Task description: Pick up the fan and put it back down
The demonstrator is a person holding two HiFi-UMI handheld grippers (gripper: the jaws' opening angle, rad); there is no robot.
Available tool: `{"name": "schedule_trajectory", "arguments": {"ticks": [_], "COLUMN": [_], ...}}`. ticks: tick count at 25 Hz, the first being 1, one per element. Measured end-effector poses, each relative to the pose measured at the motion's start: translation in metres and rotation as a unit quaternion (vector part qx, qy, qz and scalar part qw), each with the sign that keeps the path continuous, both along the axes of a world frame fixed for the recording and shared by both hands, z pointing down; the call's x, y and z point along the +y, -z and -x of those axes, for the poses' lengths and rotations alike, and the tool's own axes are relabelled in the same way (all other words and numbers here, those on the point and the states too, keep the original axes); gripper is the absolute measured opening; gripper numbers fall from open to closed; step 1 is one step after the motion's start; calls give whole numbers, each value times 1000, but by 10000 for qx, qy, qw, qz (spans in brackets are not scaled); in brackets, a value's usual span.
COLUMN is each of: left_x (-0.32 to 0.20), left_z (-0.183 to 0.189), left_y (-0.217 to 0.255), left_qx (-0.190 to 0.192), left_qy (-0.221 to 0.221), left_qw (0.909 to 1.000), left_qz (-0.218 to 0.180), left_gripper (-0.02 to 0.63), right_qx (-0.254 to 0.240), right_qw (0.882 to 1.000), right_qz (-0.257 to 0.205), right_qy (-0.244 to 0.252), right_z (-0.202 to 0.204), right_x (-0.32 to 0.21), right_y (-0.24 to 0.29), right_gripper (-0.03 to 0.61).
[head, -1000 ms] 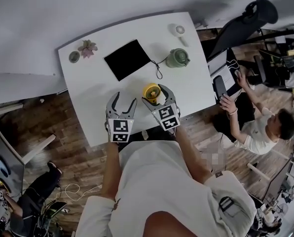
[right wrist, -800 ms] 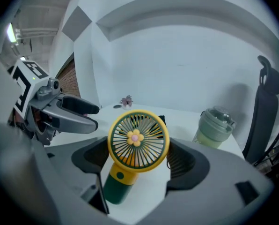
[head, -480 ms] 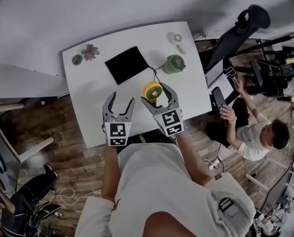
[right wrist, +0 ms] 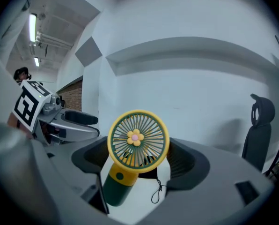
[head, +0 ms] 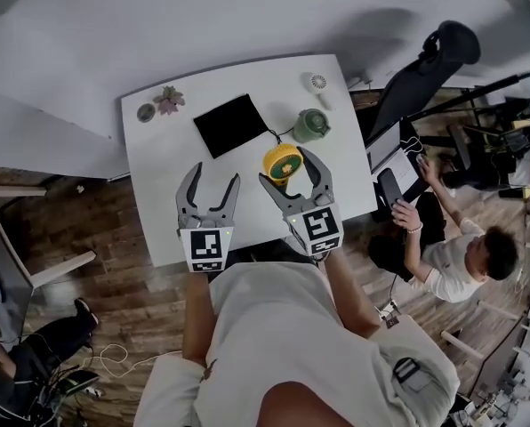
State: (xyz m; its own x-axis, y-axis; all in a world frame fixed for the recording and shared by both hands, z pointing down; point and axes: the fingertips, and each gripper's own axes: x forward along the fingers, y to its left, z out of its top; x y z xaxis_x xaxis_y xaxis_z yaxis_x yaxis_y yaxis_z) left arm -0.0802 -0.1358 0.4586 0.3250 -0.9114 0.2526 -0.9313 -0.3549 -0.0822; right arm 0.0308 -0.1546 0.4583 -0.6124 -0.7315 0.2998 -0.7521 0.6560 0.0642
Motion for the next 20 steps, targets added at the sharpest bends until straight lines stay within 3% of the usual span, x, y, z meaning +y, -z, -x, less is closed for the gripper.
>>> {"name": "schedule_trajectory", "arguments": {"ticks": [13, 17, 20], "left_x": [17, 23, 26], "left_z": [-7, -13, -16], "left_y": [90, 113, 121], "left_qx": [70, 334, 321], "left_qy": [129, 274, 286], "left_qw": [9956, 9926, 9917], "left_qz": [-923, -1131, -1210], "left_gripper": [322, 327, 327], "right_qx": [-314, -393, -428], "right_qw": [9957, 9938, 9930], "right_qz": [-854, -1021, -1071], "right_qy": [145, 207, 240], "right_z": [-18, -23, -25], "right_x": [15, 22, 24], "right_y": [90, 108, 114], "right_gripper": [390, 390, 390]}}
